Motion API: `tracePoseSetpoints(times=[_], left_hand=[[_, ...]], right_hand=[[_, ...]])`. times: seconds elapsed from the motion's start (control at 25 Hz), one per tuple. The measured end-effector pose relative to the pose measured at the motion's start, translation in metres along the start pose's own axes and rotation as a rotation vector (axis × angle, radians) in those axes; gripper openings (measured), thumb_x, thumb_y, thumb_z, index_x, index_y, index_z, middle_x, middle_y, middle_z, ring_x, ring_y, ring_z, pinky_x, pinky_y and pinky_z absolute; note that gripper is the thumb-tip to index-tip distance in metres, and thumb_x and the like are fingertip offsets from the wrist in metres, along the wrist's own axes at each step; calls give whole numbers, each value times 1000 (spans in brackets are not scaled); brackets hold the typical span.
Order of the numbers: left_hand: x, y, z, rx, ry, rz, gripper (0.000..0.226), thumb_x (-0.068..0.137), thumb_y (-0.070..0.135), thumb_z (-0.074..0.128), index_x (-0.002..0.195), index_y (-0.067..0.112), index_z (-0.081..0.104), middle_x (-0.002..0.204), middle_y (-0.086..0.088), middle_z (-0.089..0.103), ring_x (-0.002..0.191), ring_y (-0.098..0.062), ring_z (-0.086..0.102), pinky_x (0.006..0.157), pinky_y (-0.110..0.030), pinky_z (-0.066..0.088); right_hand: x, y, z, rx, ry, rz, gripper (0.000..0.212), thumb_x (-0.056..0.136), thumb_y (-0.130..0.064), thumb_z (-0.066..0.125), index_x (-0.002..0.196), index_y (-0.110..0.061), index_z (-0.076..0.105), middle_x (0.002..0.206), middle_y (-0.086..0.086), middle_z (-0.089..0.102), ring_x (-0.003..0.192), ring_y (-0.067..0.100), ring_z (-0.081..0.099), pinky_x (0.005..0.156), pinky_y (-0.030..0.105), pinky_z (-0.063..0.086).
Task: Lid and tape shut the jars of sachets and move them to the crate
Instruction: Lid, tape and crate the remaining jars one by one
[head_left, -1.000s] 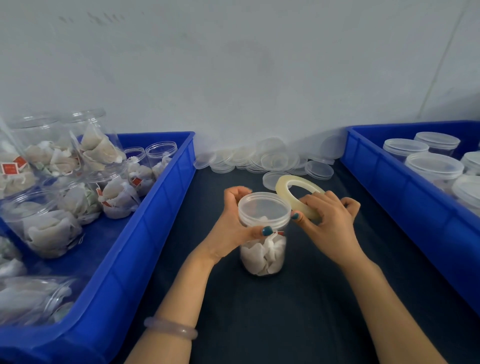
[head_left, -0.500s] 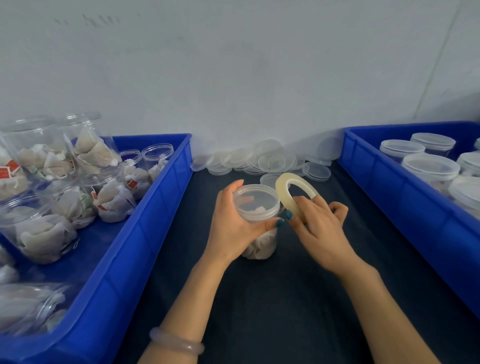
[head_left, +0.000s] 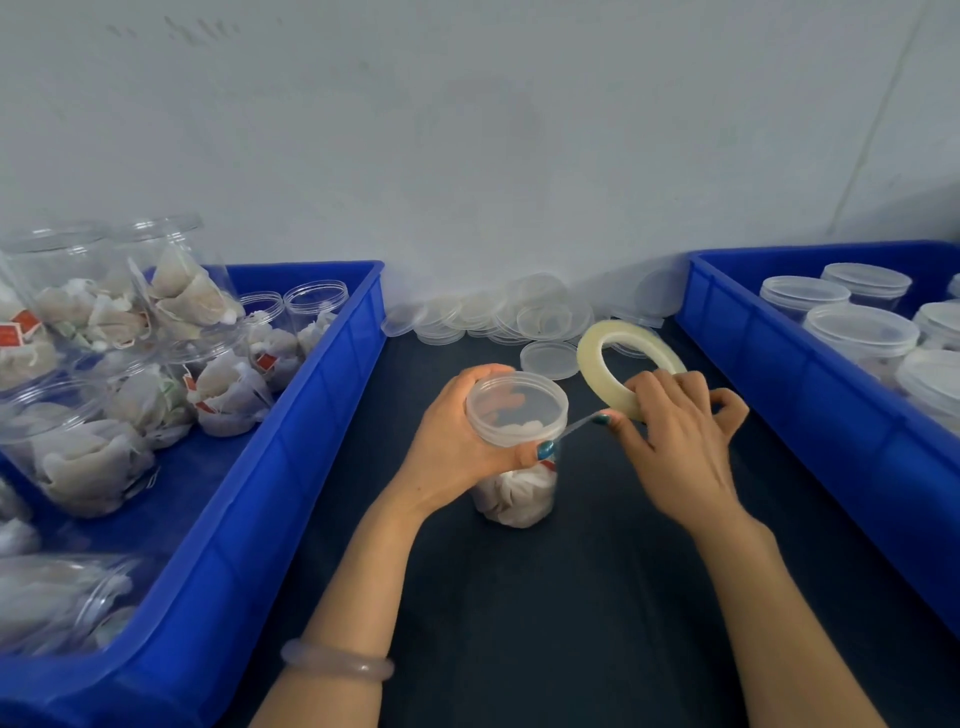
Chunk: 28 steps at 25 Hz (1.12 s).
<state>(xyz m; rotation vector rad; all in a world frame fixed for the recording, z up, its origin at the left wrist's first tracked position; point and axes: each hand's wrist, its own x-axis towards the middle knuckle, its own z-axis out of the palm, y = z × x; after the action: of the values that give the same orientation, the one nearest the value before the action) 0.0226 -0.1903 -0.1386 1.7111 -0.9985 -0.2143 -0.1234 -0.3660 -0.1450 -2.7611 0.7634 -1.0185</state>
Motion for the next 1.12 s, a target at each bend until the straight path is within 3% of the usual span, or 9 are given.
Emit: tracePoseSetpoints(times=[0.12, 0.24, 0.4, 0.48, 0.6, 0.72, 0.8, 0.88, 1.12], left_hand=[[-1, 0, -6, -41, -61, 2, 92, 59, 31, 94, 138, 30, 49, 126, 20, 61, 118, 4, 56, 95, -13, 46], [-3, 1, -11, -95, -142, 9, 91, 64, 24, 93, 141, 29, 46, 131, 13, 60, 124, -7, 56, 103, -27, 47], [-4, 10, -13, -53, -234, 20, 83, 65, 36, 83, 139, 29, 45, 131, 14, 58, 124, -5, 55, 103, -25, 46], [2, 23, -17, 113, -277, -17, 84, 63, 47, 80, 137, 33, 44, 130, 19, 56, 119, -1, 54, 102, -27, 47], [17, 46, -11, 564, -291, -48, 99, 56, 79, 73, 137, 32, 42, 129, 18, 47, 116, -3, 49, 96, -30, 45], [21, 55, 17, 893, -220, -12, 101, 60, 92, 55, 131, 20, 46, 127, 6, 50, 118, -16, 47, 86, -34, 41], [22, 52, 27, 907, -146, 3, 91, 68, 88, 53, 127, 19, 48, 124, 3, 53, 117, -18, 48, 80, -34, 39], [22, 48, 25, 857, -103, 30, 76, 75, 77, 58, 125, 21, 48, 122, 4, 54, 114, -18, 50, 78, -32, 37], [22, 49, 25, 838, -65, 90, 61, 77, 62, 60, 125, 23, 53, 118, 6, 57, 109, -17, 53, 76, -32, 35]], right_hand=[[0, -1, 7, 78, -38, -23, 30, 99, -49, 30, 96, -28, 51, 96, -12, 49, 101, 9, 35, 87, 34, 14], [0, -6, 10, 95, -31, -23, 26, 96, -45, 36, 99, -28, 55, 99, -12, 52, 102, 8, 34, 86, 31, 12], [-3, -14, 15, 190, -27, -12, 28, 98, -41, 39, 108, -28, 62, 95, -14, 52, 99, 7, 33, 84, 30, 12], [-4, -17, 17, 241, -30, -6, 29, 100, -42, 39, 109, -29, 63, 93, -14, 52, 97, 6, 34, 83, 31, 12], [-5, -22, 17, 254, -19, -21, 40, 99, -52, 30, 106, -29, 63, 91, -14, 53, 95, 7, 36, 83, 31, 13], [-7, -20, 14, 190, 7, -37, 13, 97, -15, 52, 98, -22, 63, 90, -11, 56, 92, 13, 44, 83, 35, 18], [-7, -21, 13, 187, -2, -46, 19, 90, -6, 47, 95, -18, 62, 85, -9, 58, 80, 18, 52, 85, 38, 26], [-6, -23, 12, 214, 21, -51, 25, 97, -12, 40, 100, -15, 65, 84, -7, 62, 71, 17, 52, 89, 40, 30], [-5, -36, 13, 6, 75, 27, 31, 96, -21, 31, 105, -20, 60, 93, -6, 60, 87, 18, 52, 83, 37, 18]])
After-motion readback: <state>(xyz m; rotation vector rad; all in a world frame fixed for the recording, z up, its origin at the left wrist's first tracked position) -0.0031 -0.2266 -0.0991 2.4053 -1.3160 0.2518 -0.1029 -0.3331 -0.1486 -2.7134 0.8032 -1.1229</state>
